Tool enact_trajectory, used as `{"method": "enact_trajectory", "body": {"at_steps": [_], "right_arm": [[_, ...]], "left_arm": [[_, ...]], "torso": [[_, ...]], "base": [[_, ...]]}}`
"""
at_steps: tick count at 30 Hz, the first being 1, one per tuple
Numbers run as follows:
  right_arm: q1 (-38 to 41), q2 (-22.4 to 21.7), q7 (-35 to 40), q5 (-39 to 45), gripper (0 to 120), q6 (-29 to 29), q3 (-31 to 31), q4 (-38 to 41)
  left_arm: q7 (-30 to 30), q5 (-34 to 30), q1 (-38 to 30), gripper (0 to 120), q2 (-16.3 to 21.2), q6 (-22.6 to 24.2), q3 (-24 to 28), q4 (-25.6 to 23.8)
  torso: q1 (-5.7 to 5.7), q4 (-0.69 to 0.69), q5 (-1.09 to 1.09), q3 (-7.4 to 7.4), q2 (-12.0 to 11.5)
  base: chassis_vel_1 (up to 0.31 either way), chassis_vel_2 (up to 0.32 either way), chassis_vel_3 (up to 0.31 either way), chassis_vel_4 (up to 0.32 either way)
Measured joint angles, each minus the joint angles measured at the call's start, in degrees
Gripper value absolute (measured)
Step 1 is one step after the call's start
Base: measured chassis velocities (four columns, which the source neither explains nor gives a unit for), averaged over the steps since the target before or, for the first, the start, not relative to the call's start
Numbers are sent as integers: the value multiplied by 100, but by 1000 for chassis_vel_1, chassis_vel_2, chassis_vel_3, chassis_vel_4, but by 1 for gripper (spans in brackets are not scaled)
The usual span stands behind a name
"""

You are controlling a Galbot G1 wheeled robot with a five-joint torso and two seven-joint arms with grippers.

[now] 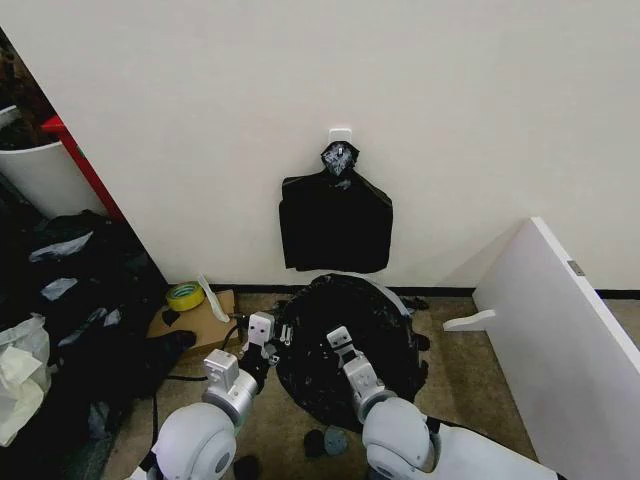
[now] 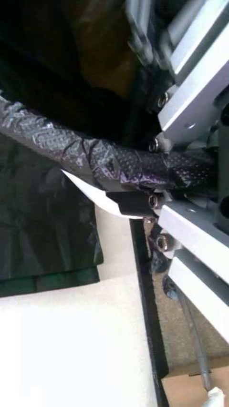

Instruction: Place the garbage bag over the trash bin.

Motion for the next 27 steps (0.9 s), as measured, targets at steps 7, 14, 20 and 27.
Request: {"method": "enact_trajectory", "body": {"at_steps": [7, 14, 20, 27], "right_arm": [[-275, -108, -1871, -984, 20, 2529, 730, -365], [-653, 3, -3496, -220, 48, 3862, 1581, -56], [-994, 135, -3394, 438, 68, 3910, 1971, 614], [-1452, 48, -1498, 917, 93, 2462, 2556, 1685]], "left_arm": [[-16, -162, -102, 0, -12, -1, -34, 155], [-21, -306, -205, 0, -31, 0, -59, 379], [-29, -506, -294, 0, -77, 0, -124, 533], [576, -721, -311, 0, 59, -879, -248, 943]], "torso": [[0, 0, 0, 0, 0], [0, 0, 0, 0, 0], [0, 0, 0, 0, 0], [0, -1, -1, 0, 0]], "base": [[0, 0, 0, 0], [0, 0, 0, 0], [0, 0, 0, 0], [0, 0, 0, 0]]}}
